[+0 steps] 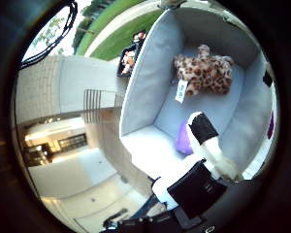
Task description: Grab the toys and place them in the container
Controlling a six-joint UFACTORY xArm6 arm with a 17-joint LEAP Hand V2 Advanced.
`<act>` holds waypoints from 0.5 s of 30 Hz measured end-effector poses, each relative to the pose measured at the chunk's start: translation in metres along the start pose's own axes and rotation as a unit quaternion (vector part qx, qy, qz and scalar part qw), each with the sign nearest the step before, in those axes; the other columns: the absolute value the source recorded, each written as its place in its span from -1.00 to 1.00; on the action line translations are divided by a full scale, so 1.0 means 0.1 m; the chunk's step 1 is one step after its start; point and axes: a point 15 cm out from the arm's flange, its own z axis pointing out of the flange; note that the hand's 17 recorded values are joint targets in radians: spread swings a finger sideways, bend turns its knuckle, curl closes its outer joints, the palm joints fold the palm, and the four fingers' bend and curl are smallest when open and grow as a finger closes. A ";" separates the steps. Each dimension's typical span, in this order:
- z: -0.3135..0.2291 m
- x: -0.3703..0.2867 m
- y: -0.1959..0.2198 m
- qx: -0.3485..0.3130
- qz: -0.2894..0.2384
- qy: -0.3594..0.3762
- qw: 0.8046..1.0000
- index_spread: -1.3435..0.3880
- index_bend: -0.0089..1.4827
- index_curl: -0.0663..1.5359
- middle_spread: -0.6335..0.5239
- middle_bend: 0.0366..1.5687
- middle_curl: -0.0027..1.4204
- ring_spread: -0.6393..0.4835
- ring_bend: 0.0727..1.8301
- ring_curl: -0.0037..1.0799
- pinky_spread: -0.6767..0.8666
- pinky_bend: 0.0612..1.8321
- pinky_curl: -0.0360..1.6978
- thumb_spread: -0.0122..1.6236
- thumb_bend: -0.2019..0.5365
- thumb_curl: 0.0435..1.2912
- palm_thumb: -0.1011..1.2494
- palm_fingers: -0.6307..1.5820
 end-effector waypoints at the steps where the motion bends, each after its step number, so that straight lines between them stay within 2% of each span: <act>1: -0.07 0.07 0.03 0.004 0.005 0.000 1.000 0.02 -0.85 -0.34 0.29 -0.79 -0.45 0.68 -0.40 -0.43 0.51 -0.19 -0.28 0.38 -0.55 -0.28 0.19 -0.49; 4: -0.21 0.38 0.10 0.014 0.031 0.000 0.999 0.08 -0.87 -0.39 0.30 -0.77 -0.45 0.66 -0.40 -0.43 0.51 -0.22 -0.30 0.38 -0.55 -0.29 0.17 -0.47; 9: -0.40 1.18 0.25 0.035 0.097 0.001 0.995 0.31 -0.80 -0.43 0.25 -0.69 -0.43 0.65 -0.33 -0.42 0.50 -0.31 -0.36 0.38 -0.54 -0.32 0.14 -0.33; 15: -0.27 2.07 0.49 0.021 0.169 0.029 0.985 0.47 -0.78 -0.47 0.19 -0.68 -0.43 0.63 -0.30 -0.39 0.49 -0.38 -0.41 0.39 -0.54 -0.34 0.11 -0.25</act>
